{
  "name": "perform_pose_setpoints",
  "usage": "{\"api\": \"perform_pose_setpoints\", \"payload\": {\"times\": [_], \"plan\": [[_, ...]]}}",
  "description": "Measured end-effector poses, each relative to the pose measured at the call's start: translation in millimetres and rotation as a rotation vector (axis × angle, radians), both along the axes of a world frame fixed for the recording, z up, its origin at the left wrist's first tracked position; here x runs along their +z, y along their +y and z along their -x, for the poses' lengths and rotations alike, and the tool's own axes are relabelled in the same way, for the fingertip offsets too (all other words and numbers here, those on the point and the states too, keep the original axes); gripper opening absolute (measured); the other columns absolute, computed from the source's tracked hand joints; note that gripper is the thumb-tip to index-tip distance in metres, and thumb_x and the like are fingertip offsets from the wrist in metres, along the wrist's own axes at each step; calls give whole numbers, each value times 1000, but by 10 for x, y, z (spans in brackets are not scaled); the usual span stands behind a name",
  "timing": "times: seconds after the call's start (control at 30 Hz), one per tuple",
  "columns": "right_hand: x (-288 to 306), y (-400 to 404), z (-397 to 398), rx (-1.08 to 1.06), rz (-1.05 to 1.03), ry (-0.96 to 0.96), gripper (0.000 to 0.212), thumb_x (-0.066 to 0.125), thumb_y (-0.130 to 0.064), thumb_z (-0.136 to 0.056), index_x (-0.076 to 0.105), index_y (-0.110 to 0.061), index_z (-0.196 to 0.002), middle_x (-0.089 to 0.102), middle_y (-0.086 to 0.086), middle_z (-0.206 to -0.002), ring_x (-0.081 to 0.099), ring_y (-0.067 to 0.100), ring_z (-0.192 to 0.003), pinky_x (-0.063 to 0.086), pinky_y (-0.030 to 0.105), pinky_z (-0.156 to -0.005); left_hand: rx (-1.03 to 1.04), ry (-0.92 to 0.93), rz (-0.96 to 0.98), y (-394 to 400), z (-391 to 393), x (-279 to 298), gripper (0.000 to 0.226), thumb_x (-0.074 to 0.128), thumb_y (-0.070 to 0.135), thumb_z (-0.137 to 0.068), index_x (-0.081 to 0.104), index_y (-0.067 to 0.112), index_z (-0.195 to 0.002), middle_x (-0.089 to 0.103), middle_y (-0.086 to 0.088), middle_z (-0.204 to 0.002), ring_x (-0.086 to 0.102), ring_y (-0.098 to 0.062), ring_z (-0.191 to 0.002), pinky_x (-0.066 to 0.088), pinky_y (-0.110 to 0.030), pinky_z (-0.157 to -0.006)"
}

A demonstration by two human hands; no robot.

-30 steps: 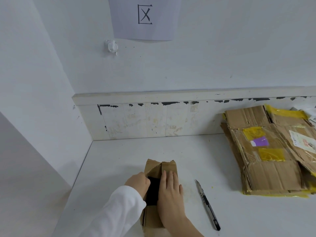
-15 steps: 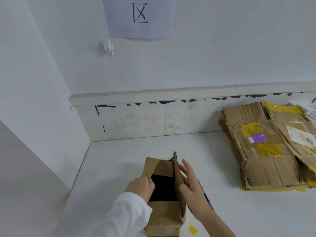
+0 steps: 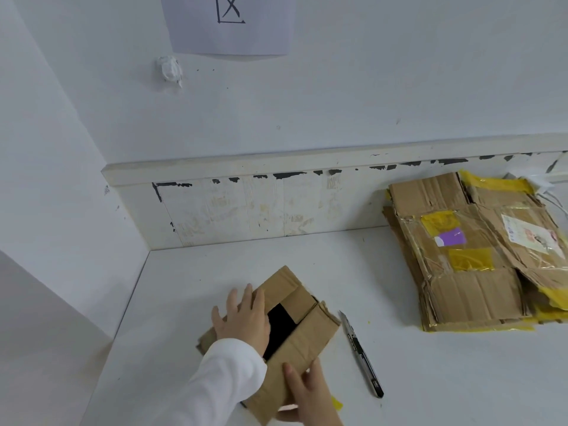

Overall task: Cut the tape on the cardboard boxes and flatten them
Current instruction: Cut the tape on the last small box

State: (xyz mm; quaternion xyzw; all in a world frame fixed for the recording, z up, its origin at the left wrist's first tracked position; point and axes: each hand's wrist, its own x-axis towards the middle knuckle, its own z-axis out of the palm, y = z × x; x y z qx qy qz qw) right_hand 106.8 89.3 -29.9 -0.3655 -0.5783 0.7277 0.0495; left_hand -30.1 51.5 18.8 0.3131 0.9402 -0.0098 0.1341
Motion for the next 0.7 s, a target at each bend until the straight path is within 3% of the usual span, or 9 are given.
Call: {"api": "perform_pose_setpoints", "payload": {"times": [0.1, 0.17, 0.27, 0.37, 0.4, 0.47, 0.57, 0.6, 0.7], "plan": [[92, -116, 123, 40, 75, -9, 24, 46, -25, -98, 33, -27, -118, 64, 4, -92, 66, 17, -53, 53, 26, -50, 26, -86, 14, 141, -84, -61, 88, 24, 73, -85, -6, 22, -150, -19, 0, -157, -17, -25, -143, -1, -58, -111], [114, -57, 133, 161, 28, -40, 30, 44, -24, -99, 29, -31, -124, 64, -3, -91, 68, 15, -67, 51, 18, -58, -10, -65, 8, 141, -84, -131, 106, 29, 84, -74, -11, 21, -149, -24, 3, -155, -21, -26, -142, -4, -55, -112], [13, 287, -92, 467, -153, -74, 15, 46, -17, -96, 51, -23, -108, 62, -12, -80, 63, 6, -68, 48, 15, -64, -141, 26, -29, 7, 40, -214, 114, 31, 86, -69, -21, 20, -146, -34, 9, -150, -30, -18, -139, -12, -45, -113], [-220, 794, -251, 198, -486, -335, 16, 45, -13, -94, 55, -23, -85, 62, -4, -78, 60, 10, -65, 48, 28, -65, -346, 52, -2, -162, 184, -237, 116, 27, 89, -63, -34, 22, -136, -47, 12, -137, -45, -5, -126, -22, -35, -109], [-298, 946, -276, 99, -650, -459, 11, 45, -20, -95, 55, -23, -92, 61, -1, -90, 59, 14, -80, 46, 29, -72, -400, 40, -7, -201, 228, -216, 115, 26, 88, -61, -35, 22, -133, -46, 11, -138, -46, -1, -123, -25, -33, -107], [-397, 1155, -272, 67, -910, -693, 27, 42, -40, -98, 49, -22, -116, 50, 0, -114, 49, 17, -109, 42, 25, -81, -496, 73, -40, -248, 294, -152, 116, 29, 86, -62, -22, 16, -140, -31, 1, -149, -43, 2, -126, -22, -30, -109], [-531, 1280, -191, 173, -964, -828, 42, 40, -54, -94, 42, -19, -119, 45, -2, -117, 46, 15, -112, 44, 21, -80, -604, 140, -66, -245, 333, -50, 108, 34, 79, -67, 34, -1, -141, 29, -11, -149, -18, -4, -141, 4, -31, -109], [-529, 1301, -152, 184, -950, -832, 38, 40, -51, -95, 43, -19, -116, 46, -3, -116, 48, 14, -111, 44, 21, -78, -619, 105, -98, -257, 333, -57, 103, 33, 77, -71, 37, -1, -139, 34, -10, -147, -12, -5, -143, 8, -29, -109], [-576, 1325, -42, 208, -931, -818, 24, 36, -32, -100, 45, -15, -113, 50, -1, -117, 50, 15, -110, 42, 21, -79, -405, -54, -391, -302, 323, -142, 90, 16, 80, -80, 13, 17, -144, 12, 6, -154, -2, 0, -143, 8, -24, -116]]}}
